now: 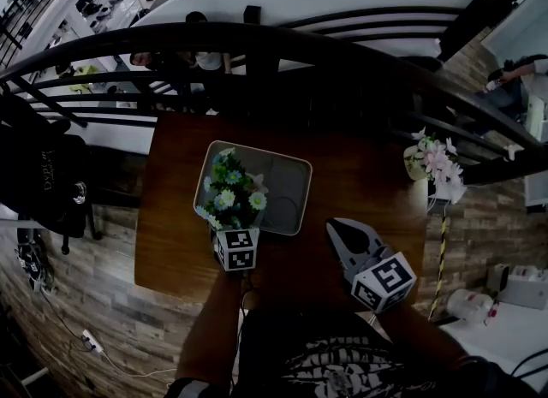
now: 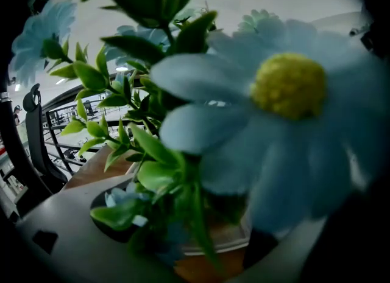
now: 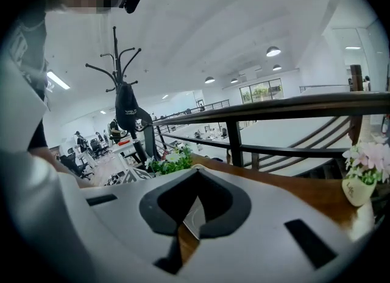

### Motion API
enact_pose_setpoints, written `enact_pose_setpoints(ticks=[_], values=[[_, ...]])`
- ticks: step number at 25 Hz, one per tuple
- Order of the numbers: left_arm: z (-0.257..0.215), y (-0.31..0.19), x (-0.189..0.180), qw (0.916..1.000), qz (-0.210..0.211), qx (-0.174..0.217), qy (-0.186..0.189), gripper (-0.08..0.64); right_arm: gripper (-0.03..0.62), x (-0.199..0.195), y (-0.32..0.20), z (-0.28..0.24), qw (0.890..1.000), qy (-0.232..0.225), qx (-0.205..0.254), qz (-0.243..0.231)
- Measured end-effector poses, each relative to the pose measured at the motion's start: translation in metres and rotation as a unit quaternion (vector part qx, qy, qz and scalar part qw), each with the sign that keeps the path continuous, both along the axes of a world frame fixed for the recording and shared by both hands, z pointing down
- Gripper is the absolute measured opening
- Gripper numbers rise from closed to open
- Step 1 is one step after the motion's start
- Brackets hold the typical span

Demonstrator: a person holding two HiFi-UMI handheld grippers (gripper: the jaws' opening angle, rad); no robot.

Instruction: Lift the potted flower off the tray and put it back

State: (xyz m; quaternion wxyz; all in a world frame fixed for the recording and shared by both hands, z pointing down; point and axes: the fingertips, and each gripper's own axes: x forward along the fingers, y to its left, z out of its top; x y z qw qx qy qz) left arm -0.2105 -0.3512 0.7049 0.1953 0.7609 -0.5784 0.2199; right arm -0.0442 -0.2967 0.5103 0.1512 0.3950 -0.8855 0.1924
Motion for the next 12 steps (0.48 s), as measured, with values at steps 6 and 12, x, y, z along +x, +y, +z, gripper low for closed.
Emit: enact_pose_setpoints(ticks=[6,12], values=[[-0.021,0.042,-0.004,0.9999,-0.015,0.003,-0.004,0.488,-0.008,0.013,0.016,-0.012,1.0,-0.01,0.011,-0.016],[-0.031,0.08,-0.01,0.9987,-0.049,0.006,-0.014,0.489,-0.008,0.025,0.025,-0.02,0.999,-0.019,0.024,-0.031]])
